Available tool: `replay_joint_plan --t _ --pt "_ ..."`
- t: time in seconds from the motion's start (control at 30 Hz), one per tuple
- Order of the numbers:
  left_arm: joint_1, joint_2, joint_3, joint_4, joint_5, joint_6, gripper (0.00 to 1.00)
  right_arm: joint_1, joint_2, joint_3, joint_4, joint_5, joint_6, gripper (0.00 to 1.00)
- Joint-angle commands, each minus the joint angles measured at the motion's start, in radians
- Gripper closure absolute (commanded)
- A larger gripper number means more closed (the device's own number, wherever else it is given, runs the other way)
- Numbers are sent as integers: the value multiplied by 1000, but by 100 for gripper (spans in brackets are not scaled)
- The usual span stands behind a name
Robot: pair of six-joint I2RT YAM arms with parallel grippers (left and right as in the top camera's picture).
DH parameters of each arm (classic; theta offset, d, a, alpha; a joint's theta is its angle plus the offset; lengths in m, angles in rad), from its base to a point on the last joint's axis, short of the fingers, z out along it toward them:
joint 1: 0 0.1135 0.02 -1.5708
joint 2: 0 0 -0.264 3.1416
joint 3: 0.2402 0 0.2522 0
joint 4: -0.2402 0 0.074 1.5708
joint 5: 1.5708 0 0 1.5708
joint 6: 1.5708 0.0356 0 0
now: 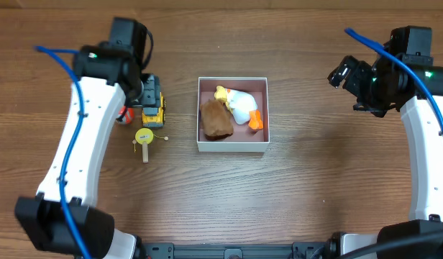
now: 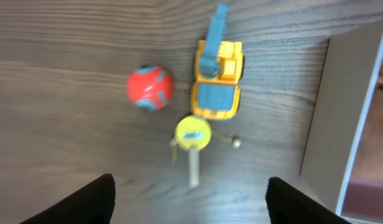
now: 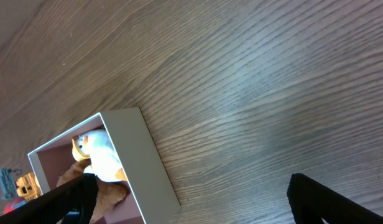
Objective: Pack container
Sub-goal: 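Reach the left gripper to the yellow toy excavator and grasp it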
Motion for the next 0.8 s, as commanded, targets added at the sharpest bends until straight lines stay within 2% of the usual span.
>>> replay_joint_plan --t 0.0,0.3,0.77 --pt "-2 7 -95 104 50 12 21 -2 -31 14 4 -1 5 0" --pt "15 88 -178 250 39 47 18 -2 -31 14 4 -1 5 0" --pt "34 304 -178 319 103 47 20 -2 -31 14 4 -1 5 0"
